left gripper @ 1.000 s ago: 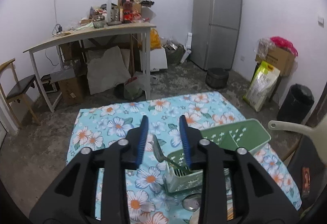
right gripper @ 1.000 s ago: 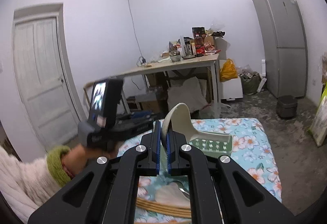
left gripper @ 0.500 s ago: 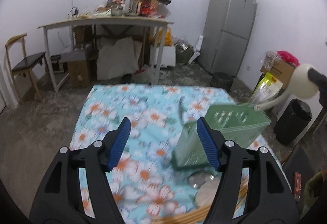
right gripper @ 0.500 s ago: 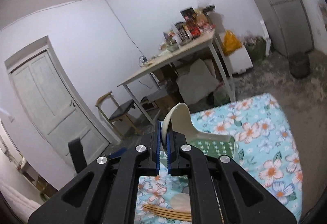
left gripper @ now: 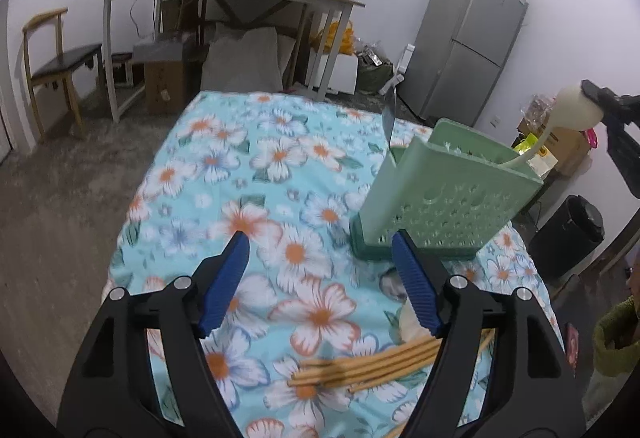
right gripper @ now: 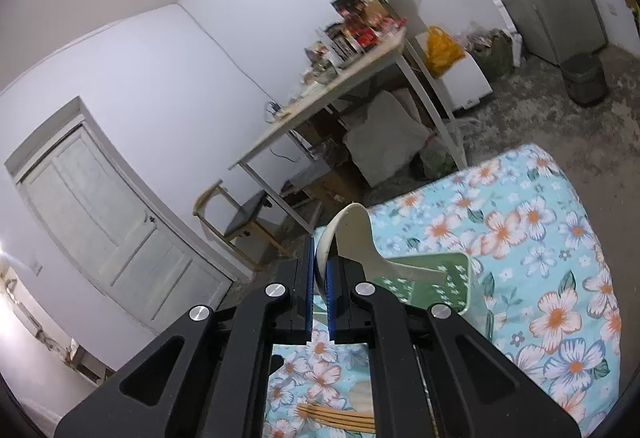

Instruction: Organize utensils

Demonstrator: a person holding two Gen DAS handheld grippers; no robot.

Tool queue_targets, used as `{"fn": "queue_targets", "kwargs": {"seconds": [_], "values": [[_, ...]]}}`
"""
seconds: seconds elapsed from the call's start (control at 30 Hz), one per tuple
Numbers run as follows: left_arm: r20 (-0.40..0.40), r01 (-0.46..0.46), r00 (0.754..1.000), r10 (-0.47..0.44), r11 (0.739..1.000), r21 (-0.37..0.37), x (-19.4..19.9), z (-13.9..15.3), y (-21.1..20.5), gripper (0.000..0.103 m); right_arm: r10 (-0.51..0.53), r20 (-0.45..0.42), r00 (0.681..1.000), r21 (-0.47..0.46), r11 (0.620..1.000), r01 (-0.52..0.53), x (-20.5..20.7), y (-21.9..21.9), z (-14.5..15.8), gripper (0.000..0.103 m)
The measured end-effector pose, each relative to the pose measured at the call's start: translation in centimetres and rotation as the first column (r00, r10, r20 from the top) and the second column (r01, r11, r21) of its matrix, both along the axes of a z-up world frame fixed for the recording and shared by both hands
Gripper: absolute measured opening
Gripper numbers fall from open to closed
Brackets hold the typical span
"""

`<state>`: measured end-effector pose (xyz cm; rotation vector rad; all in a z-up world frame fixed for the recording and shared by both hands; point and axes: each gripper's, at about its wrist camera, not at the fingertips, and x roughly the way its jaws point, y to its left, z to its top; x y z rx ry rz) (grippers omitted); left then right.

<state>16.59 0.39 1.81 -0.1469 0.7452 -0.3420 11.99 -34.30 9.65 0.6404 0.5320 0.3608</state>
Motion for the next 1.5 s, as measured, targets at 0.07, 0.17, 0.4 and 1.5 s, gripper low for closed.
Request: {"fn": "queue_targets", "kwargs": {"seconds": [0.07, 0.17, 0.4, 1.5], "values": [[-0.003, 0.008, 1.0, -0.008, 1.0, 0.011, -0.3, -0.3, -0.2, 0.075, -0.009, -0.054, 0.999, -0.007, 1.0, 0.009, 1.0, 0.0, -1.2, 0.006], [0.008, 0.041, 0.999, -0.041, 0.998, 0.038, -0.8, -0.4, -0.8, 0.085, -0.061, -0.141, 0.988, -0.109, 0.993, 0.045, 2.2, 0.4, -2.9, 0.01], [0.023, 0.089, 0.996, -0.091, 0.993, 0.08, -1.4, -0.1, -1.8, 0.091, -0.166, -0.133, 0.977, -0.265, 0.956, 0.126, 1.4, 1.0, -2.6, 0.051], [-0.028, 0.248, 0.968, -0.248, 0.969, -0.024, -0.8, -2.0, -4.7, 0.095, -0.152, -0.252, 0.956, -0.433, 0.901, 0.029, -6.6, 5.6, -10.4, 0.055]]}}
